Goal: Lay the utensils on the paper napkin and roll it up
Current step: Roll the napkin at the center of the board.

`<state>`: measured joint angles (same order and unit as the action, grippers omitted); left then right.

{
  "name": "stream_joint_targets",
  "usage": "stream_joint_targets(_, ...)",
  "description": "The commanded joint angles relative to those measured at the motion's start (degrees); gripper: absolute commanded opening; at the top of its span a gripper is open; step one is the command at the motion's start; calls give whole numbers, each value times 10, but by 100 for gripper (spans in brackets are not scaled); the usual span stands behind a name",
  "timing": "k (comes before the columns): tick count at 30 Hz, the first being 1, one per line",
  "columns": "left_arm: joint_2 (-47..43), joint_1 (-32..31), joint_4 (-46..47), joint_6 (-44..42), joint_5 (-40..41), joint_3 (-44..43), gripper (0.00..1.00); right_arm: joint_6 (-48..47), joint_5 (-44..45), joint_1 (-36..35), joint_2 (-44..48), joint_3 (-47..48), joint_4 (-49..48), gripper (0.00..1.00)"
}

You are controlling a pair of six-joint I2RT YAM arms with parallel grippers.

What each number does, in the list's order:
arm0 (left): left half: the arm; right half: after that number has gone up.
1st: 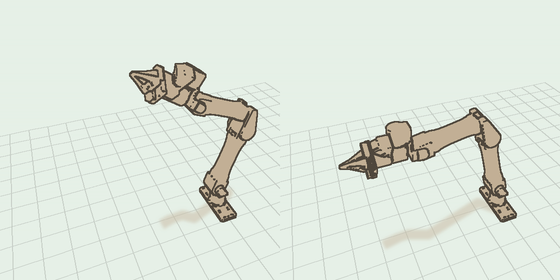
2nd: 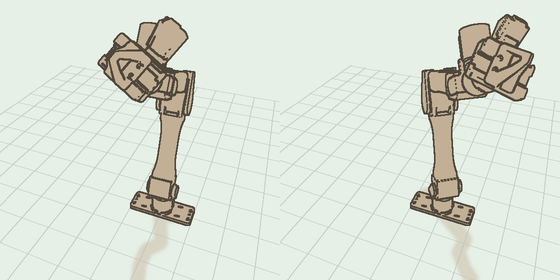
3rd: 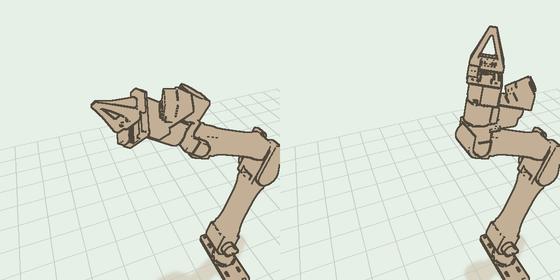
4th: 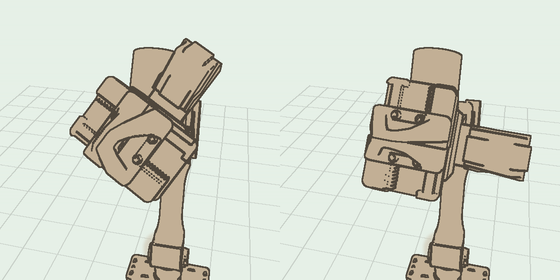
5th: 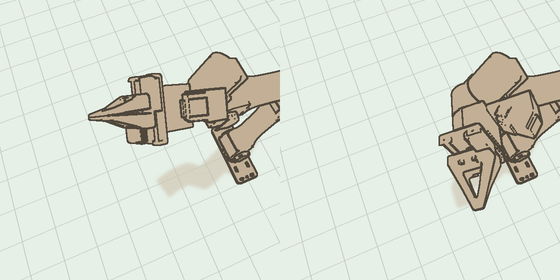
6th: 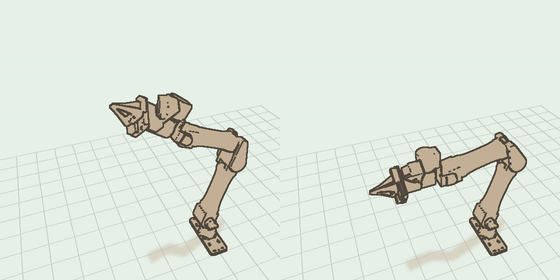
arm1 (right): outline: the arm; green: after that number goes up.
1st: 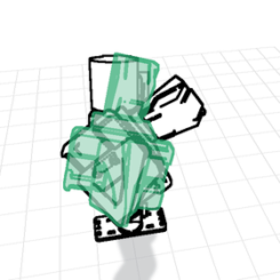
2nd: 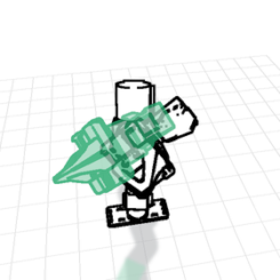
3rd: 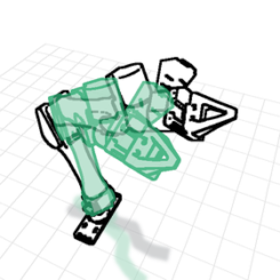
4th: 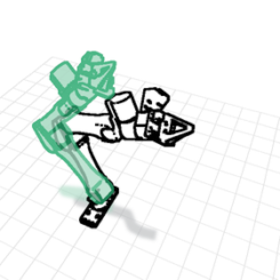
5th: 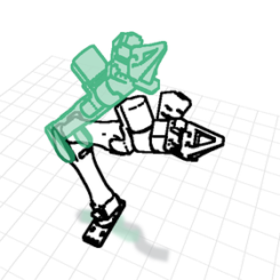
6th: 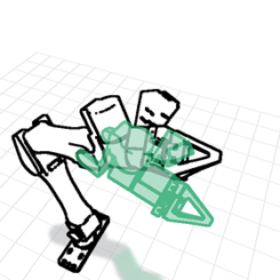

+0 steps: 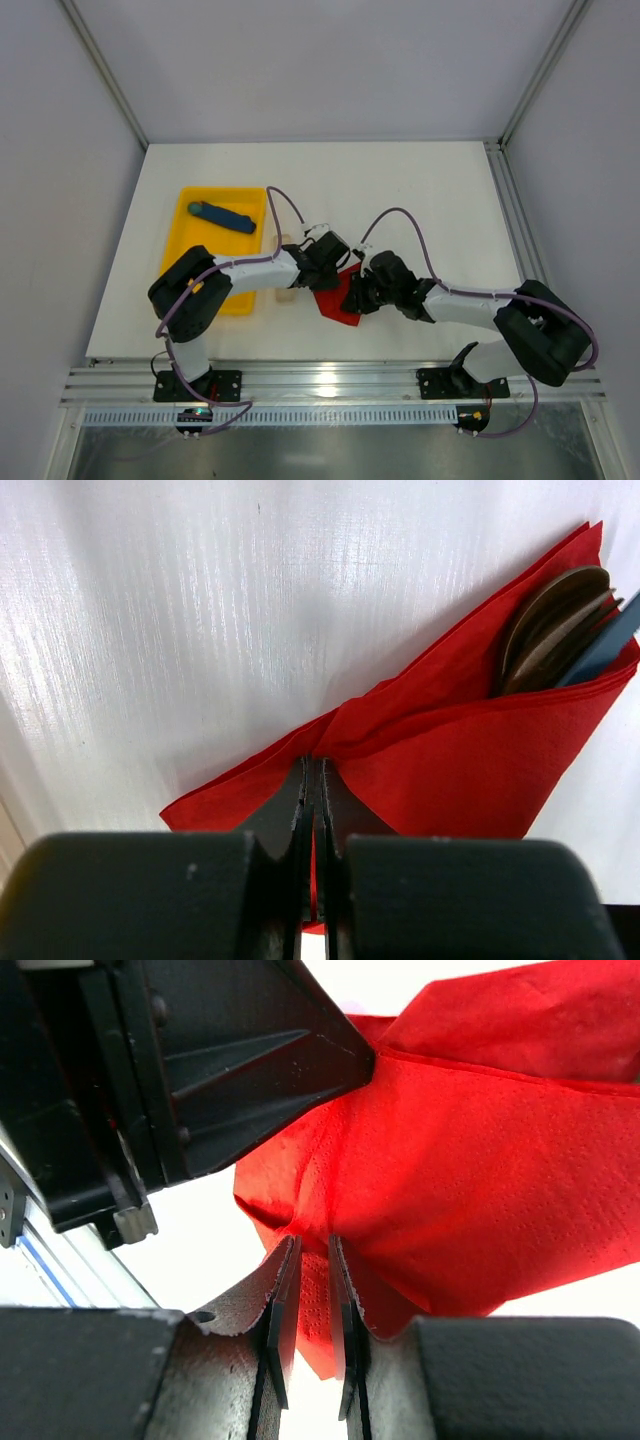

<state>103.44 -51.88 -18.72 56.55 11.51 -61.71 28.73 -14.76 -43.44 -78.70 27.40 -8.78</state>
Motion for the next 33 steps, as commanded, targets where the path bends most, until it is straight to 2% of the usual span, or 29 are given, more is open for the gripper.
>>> stream_joint_targets(1,12,0,-40,-3,26,-3,0,9,-11,-3,-1,-5,-35,25)
stream_joint_targets(10,17,-1,-45,-7,30,-6,0,-10,-23,-3,40,29,16,25)
stream_joint_targets(19,19,0,-45,-7,28,-7,0,22,-59,-9,44,-26,-39,25)
stream_joint_targets(25,18,-1,-48,-6,33,-8,0,31,-52,-13,30,-63,-70,25)
stream_joint_targets(33,10,-4,-69,-14,33,-32,1,30,-43,-13,35,-58,-69,25)
